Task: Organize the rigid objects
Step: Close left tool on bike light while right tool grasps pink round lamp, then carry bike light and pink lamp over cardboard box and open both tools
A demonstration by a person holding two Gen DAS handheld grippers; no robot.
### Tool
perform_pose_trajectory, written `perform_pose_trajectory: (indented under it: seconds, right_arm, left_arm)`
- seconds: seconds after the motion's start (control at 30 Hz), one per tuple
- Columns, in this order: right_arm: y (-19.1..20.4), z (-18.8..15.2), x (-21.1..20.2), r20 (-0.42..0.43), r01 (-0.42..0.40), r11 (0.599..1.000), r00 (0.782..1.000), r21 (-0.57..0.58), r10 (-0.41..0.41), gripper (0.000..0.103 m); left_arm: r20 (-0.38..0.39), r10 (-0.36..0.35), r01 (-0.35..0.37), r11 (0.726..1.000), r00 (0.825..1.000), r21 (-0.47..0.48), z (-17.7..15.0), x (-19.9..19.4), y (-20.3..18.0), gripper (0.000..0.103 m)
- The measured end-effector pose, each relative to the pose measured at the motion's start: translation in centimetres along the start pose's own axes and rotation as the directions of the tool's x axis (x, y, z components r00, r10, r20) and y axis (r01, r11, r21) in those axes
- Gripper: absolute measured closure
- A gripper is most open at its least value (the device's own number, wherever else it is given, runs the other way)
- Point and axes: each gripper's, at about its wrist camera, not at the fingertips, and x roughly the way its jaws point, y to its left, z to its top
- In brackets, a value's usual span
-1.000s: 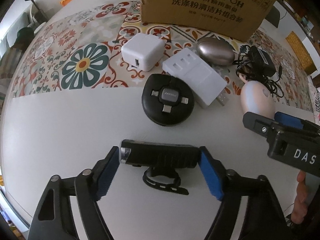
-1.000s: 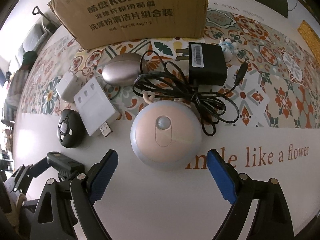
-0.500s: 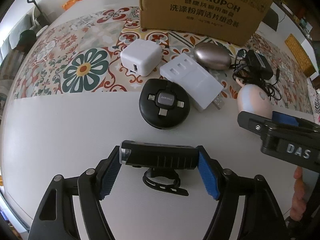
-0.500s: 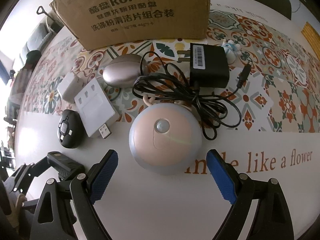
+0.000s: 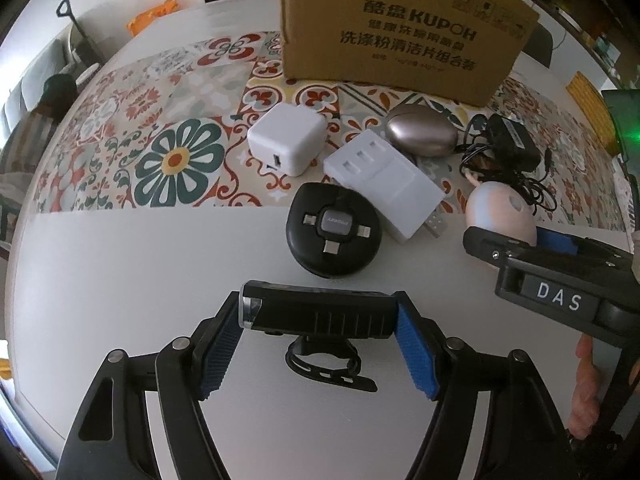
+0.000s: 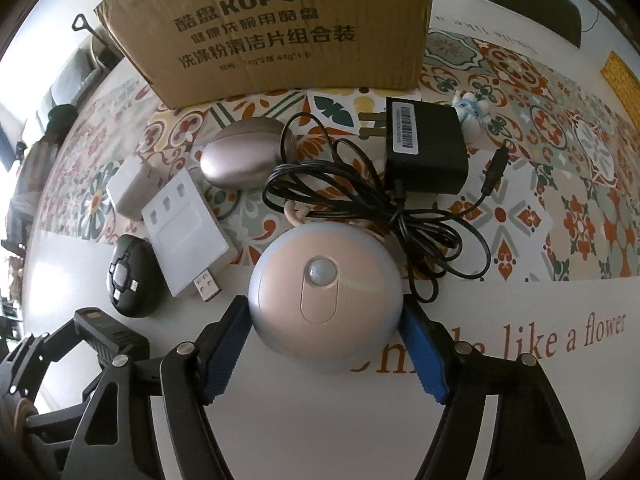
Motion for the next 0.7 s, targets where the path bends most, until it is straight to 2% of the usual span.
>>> perform_pose_trajectory:
  seconds: [0.3,0.5,0.7]
  right_arm:
    - [-0.6,-1.9,-1.4,0.011,-0.04,0.999,0.999,0.02,0.04,0.03]
    - [-1.1,-4.0,-2.5,-0.014,-0.078,0.995,0.997,0.055,0.079,0.03]
    - [-2.2,-5.3,-4.2,0.007,-0.066,0.994,0.998,0.087,0.066,0.03]
  left_arm:
    - [0.013,-0.005,0.004,1.0,1.0,0.026,-0.2,-0.5,-0.3,0.03]
    - [0.022,-0.01,0.009,0.998,1.0,0.054,-0.4,-0.9,-1.0,0.03]
    - [0.051,-0.033,0.029,0.997,0.998,0.076,0.1,-1.9,-1.5,0.03]
